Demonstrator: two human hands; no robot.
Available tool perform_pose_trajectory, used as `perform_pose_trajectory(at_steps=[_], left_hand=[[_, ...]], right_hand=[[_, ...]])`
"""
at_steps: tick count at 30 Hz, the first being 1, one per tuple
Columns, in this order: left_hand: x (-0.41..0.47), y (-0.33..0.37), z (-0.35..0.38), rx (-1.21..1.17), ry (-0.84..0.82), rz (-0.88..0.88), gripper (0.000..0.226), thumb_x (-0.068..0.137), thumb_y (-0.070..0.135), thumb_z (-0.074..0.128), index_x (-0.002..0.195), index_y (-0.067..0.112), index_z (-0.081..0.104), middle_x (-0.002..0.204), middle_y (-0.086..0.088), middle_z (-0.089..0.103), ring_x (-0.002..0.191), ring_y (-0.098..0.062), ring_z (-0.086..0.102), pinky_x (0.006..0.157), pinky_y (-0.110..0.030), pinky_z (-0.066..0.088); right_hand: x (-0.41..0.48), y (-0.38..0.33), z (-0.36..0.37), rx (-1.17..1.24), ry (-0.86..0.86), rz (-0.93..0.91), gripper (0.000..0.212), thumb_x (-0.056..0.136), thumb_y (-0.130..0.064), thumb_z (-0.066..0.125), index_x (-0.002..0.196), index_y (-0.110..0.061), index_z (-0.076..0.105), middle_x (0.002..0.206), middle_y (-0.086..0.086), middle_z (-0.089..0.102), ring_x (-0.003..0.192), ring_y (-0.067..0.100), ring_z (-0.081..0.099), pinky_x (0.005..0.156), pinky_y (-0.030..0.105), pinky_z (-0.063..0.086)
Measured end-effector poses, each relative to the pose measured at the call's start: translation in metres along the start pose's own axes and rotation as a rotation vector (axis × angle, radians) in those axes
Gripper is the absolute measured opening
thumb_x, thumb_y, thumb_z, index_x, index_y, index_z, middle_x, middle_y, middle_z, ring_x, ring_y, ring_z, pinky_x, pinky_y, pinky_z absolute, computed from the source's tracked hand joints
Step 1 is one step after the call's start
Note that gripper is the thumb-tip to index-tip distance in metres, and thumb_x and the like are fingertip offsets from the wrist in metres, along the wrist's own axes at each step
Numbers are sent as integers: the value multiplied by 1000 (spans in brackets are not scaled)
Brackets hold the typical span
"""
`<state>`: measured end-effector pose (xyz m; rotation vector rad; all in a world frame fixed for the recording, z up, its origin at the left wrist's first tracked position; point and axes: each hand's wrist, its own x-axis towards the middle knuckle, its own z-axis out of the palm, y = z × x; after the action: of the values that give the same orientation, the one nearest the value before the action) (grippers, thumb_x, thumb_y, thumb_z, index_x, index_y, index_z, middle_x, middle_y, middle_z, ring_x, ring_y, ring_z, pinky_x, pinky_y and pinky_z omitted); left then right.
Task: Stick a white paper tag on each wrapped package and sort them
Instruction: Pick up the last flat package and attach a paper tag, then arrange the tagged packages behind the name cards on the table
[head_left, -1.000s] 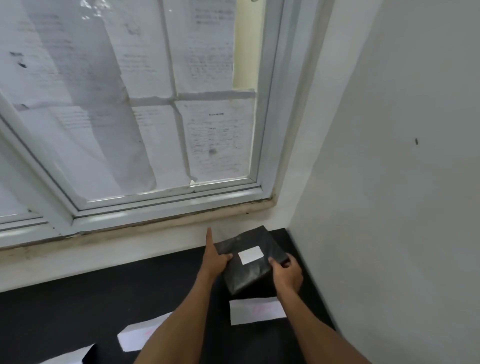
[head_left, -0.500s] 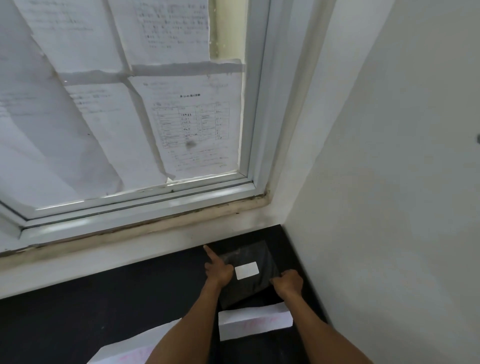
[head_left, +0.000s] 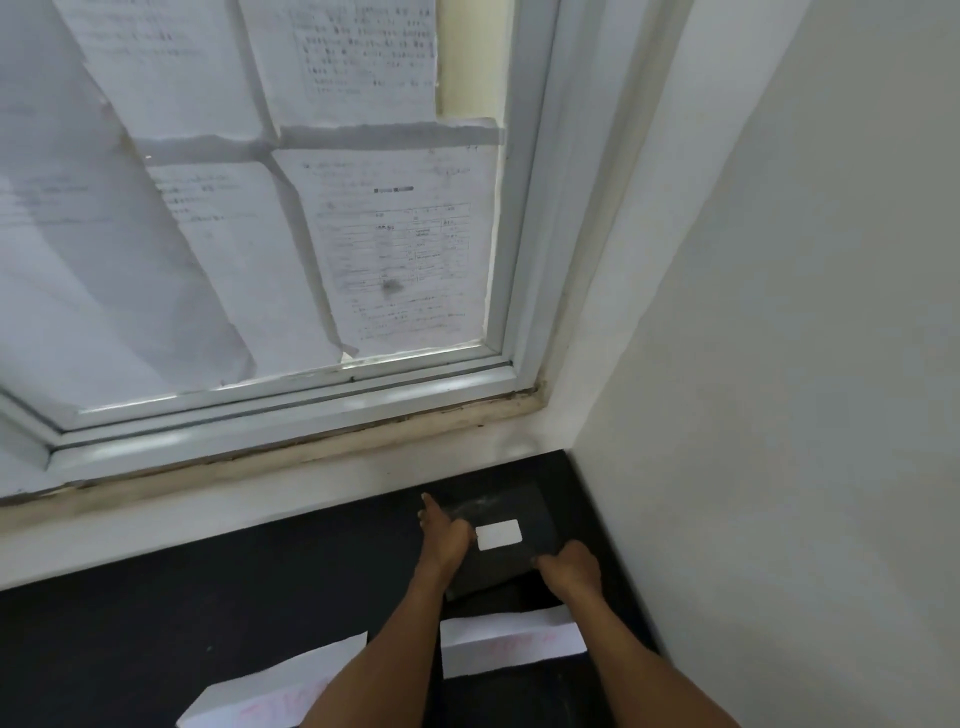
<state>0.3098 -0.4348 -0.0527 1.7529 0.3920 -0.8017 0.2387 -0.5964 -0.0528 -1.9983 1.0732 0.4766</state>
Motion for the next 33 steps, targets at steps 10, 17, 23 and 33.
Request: perform_pose_trajectory(at_steps=[10, 17, 23, 33], left_hand=[[-118, -34, -134, 140, 184, 206, 64, 87, 18, 57, 148, 17, 35, 152, -10, 36, 142, -28, 30, 116, -38, 28], [-221, -155, -280, 95, 577, 164, 48, 87, 12, 55, 135, 11, 51, 137, -11, 53, 126, -26, 51, 103, -30, 38], [-299, -302, -367, 105, 840, -291, 45, 78, 21, 56, 121, 9, 59, 126, -21, 58, 118, -39, 54, 98, -40, 47], [-344, -408, -406, 41, 721, -472, 77, 85, 33, 60, 145, -1, 26, 144, -22, 43, 130, -38, 47, 102, -42, 42]], right_hand=[[-126, -77, 115, 58, 284, -619, 47, 91, -30, 59, 128, -1, 54, 124, 22, 55, 116, 37, 51, 97, 41, 41], [-267, -87, 246, -1, 15, -793, 29, 92, -26, 58, 115, -8, 62, 108, 13, 65, 102, 29, 60, 85, 29, 43], [-360, -39, 362, -280, -380, -636, 33, 89, -30, 62, 111, -6, 66, 115, 12, 67, 106, 29, 63, 90, 31, 48], [-430, 8, 448, -414, -510, -288, 37, 84, -30, 62, 107, -1, 62, 93, 13, 68, 73, 25, 69, 65, 35, 61]])
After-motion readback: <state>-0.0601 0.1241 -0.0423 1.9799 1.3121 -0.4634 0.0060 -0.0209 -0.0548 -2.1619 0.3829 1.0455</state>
